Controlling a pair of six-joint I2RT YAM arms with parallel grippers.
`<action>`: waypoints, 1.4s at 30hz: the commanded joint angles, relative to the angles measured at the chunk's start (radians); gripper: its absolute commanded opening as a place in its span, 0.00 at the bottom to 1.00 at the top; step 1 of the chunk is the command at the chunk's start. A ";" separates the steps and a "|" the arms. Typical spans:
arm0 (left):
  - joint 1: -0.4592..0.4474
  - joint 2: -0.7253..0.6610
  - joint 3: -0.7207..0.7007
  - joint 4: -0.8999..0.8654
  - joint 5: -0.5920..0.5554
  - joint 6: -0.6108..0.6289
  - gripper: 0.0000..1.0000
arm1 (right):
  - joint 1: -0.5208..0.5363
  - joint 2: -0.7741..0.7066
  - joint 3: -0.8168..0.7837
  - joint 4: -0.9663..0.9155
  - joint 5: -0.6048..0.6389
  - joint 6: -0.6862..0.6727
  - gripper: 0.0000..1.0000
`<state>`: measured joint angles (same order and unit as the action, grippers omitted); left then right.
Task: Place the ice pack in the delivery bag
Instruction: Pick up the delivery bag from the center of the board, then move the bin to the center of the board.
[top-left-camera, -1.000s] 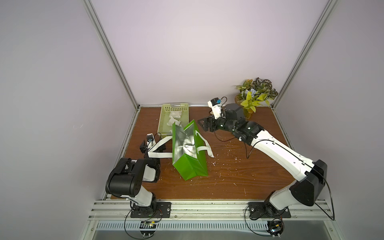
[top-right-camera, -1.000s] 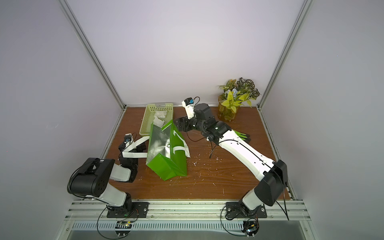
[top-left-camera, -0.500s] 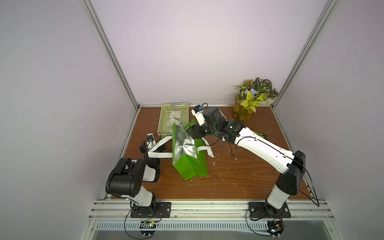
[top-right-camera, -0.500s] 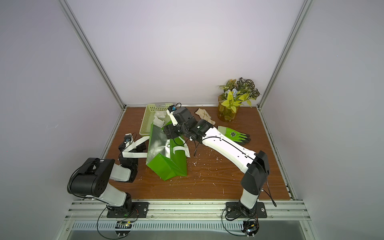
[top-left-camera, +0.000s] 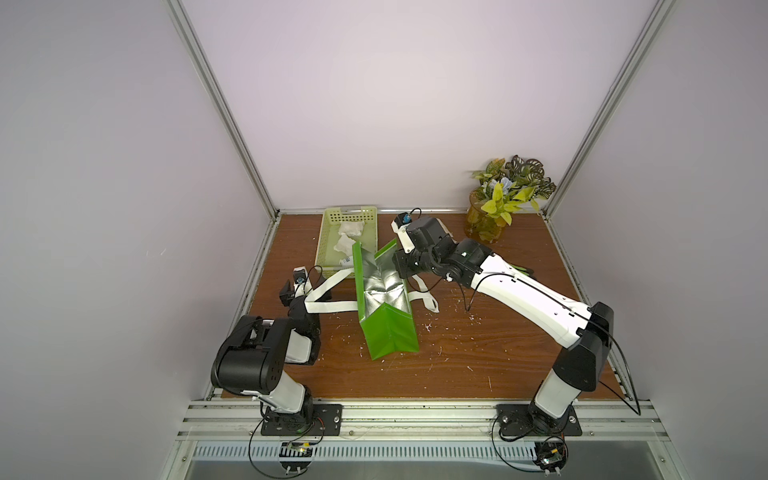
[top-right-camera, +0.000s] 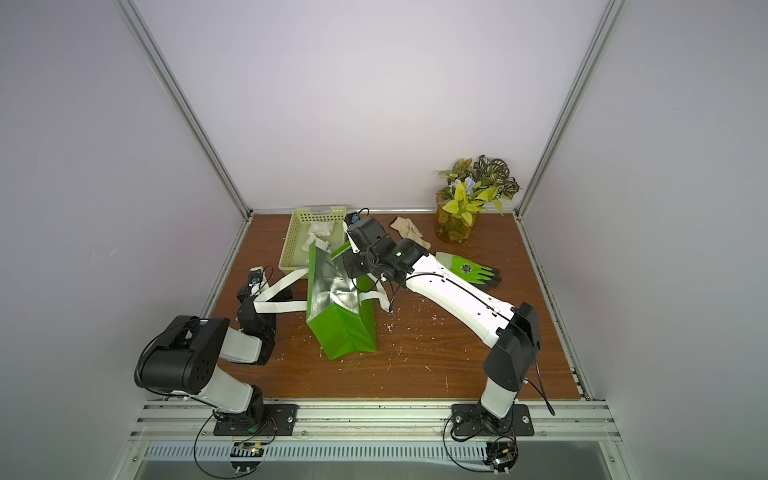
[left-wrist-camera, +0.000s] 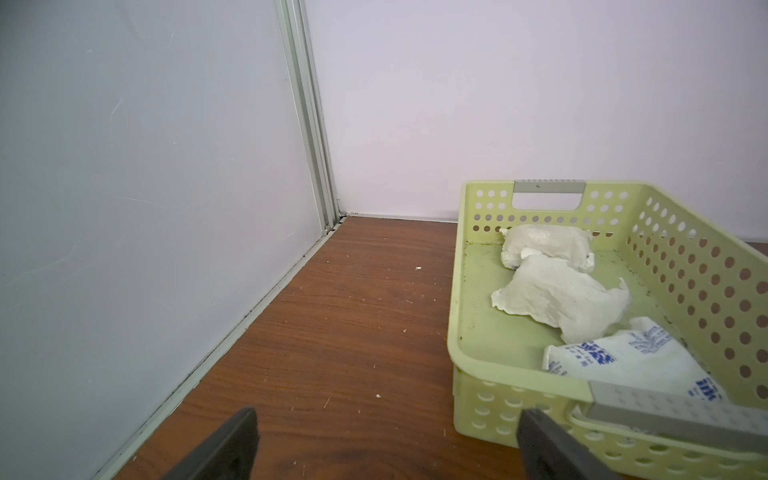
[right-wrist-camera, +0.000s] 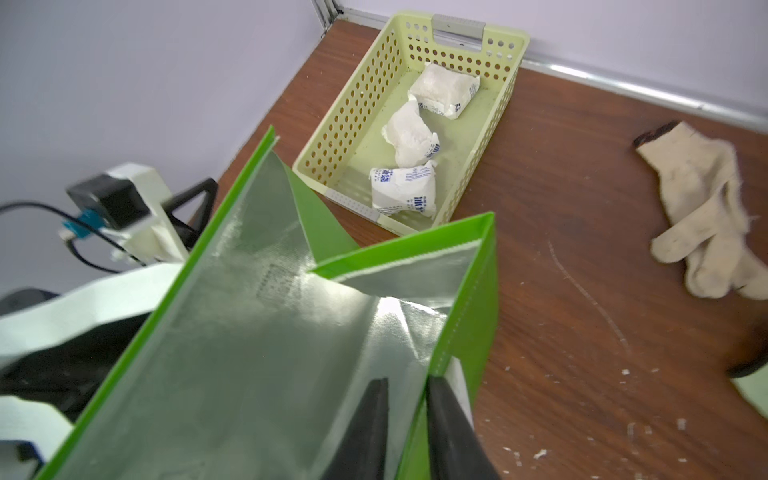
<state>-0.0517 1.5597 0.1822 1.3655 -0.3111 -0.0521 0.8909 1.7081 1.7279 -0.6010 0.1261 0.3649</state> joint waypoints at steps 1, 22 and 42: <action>-0.007 0.000 -0.002 0.020 0.004 0.008 0.99 | 0.003 -0.087 -0.004 -0.005 0.057 0.006 0.08; 0.002 -0.201 0.513 -0.822 0.049 -0.157 0.99 | -0.217 -0.323 -0.102 -0.031 -0.048 0.028 0.00; 0.057 0.423 1.469 -1.762 0.134 -0.159 0.99 | -0.308 -0.517 -0.109 -0.147 0.039 0.031 0.00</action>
<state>-0.0151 1.9423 1.5967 -0.2695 -0.1589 -0.2317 0.5873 1.2129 1.5982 -0.7403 0.1375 0.3824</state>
